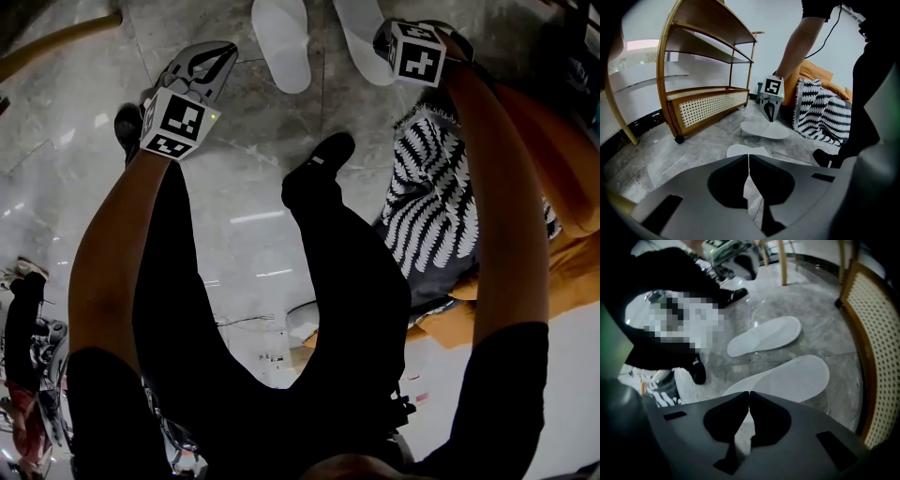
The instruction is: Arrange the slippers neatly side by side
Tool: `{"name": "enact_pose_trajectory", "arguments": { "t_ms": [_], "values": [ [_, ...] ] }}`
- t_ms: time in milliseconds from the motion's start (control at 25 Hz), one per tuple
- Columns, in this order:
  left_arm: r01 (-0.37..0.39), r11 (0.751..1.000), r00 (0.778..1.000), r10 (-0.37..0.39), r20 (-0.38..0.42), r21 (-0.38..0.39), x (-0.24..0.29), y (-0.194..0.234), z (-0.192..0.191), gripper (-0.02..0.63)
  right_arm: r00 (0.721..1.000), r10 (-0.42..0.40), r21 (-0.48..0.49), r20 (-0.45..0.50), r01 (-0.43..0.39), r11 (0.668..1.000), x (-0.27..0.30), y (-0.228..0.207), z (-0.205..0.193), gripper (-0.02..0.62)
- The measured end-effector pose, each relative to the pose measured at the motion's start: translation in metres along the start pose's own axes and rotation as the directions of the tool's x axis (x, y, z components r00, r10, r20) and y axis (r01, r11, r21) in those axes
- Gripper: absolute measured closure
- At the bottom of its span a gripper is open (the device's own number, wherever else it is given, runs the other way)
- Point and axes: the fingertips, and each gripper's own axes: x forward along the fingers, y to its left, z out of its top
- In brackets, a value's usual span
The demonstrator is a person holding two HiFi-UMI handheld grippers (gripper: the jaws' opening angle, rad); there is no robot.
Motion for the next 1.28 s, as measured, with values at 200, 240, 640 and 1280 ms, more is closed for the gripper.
{"name": "enact_pose_trajectory", "arguments": {
  "t_ms": [200,240,640,1280],
  "values": [
    [0.029,1.0,0.999,-0.029,-0.025,-0.006,-0.023,-0.006,0.014,0.586,0.958,-0.125,0.417,0.258,0.006,0.909,-0.048,0.001,0.018,0.558],
    [0.031,0.999,0.999,-0.032,-0.029,-0.012,-0.027,-0.007,0.018,0.586,0.936,-0.159,0.505,0.315,-0.023,0.863,-0.058,0.0,0.021,0.558],
    [0.072,0.997,0.997,-0.072,-0.019,-0.001,-0.048,-0.003,0.064,0.586,0.514,-0.677,0.739,0.527,-0.671,0.065,-0.126,-0.021,0.03,0.56],
    [0.095,0.993,0.995,-0.097,-0.019,-0.075,-0.046,0.003,0.005,0.586,0.305,-0.937,-0.102,-0.17,-0.951,-0.291,-0.035,-0.021,-0.004,0.56]
  ]
}}
